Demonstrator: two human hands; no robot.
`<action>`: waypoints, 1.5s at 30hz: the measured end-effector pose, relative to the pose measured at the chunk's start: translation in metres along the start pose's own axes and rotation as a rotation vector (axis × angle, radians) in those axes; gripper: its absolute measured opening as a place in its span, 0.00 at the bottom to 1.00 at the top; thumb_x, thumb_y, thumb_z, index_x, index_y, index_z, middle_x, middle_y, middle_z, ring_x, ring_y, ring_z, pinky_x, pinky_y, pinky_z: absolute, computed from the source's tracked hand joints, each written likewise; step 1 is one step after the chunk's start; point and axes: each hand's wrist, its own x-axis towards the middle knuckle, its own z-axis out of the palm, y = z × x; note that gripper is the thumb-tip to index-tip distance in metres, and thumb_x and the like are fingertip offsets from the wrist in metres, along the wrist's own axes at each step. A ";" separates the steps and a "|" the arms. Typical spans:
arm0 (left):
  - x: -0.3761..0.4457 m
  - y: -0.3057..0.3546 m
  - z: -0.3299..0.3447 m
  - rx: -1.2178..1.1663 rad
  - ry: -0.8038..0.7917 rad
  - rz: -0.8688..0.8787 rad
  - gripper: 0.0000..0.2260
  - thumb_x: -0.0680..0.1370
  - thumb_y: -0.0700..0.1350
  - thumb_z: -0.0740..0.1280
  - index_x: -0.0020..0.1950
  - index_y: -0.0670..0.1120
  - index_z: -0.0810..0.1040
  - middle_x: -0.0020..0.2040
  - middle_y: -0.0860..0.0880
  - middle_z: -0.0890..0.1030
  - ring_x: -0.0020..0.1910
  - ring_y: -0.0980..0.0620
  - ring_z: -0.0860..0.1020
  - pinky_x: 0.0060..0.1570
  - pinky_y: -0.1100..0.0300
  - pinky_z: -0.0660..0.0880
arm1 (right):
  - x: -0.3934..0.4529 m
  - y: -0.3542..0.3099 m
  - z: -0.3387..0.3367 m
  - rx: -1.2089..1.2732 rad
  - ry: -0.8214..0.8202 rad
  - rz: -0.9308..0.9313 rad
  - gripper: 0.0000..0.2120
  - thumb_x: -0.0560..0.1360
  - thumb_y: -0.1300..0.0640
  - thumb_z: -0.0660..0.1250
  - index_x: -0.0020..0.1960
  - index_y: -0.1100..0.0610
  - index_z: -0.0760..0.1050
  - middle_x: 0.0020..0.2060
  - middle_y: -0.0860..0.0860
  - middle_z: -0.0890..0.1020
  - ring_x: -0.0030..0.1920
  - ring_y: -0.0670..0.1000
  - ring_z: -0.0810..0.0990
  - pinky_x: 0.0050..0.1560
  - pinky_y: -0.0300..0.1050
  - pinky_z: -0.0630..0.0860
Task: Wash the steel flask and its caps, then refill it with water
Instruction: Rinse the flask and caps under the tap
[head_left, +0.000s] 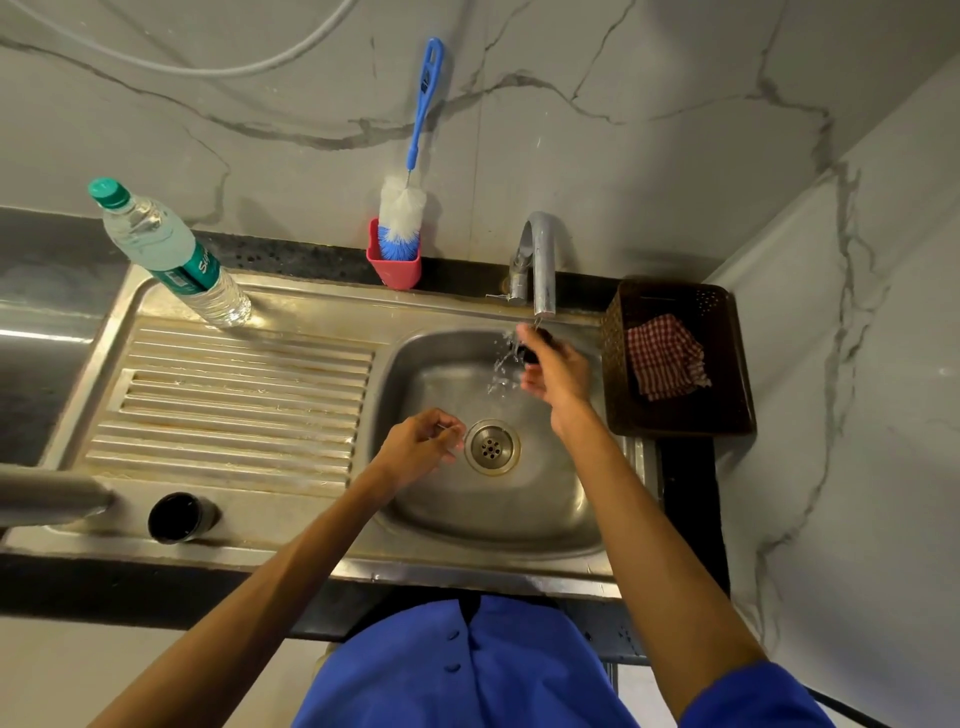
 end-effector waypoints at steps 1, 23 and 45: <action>-0.001 0.000 0.000 -0.002 0.002 -0.002 0.03 0.84 0.47 0.69 0.53 0.50 0.81 0.48 0.50 0.88 0.42 0.56 0.86 0.42 0.62 0.79 | 0.001 0.000 0.000 -0.004 -0.004 0.027 0.25 0.68 0.41 0.80 0.58 0.54 0.81 0.46 0.52 0.87 0.41 0.49 0.85 0.43 0.45 0.85; -0.007 -0.009 -0.006 -0.113 0.025 -0.029 0.06 0.84 0.48 0.68 0.57 0.49 0.81 0.45 0.52 0.88 0.43 0.55 0.86 0.45 0.58 0.80 | -0.014 -0.009 -0.051 -0.355 -0.269 -0.042 0.22 0.69 0.44 0.80 0.60 0.51 0.81 0.47 0.51 0.88 0.36 0.45 0.81 0.33 0.36 0.75; -0.025 -0.031 -0.024 -0.260 0.124 -0.056 0.06 0.84 0.47 0.68 0.55 0.45 0.81 0.42 0.51 0.86 0.38 0.54 0.83 0.34 0.63 0.75 | 0.002 -0.004 0.005 0.185 -0.106 0.281 0.26 0.70 0.41 0.78 0.57 0.61 0.80 0.41 0.54 0.81 0.40 0.50 0.78 0.42 0.43 0.79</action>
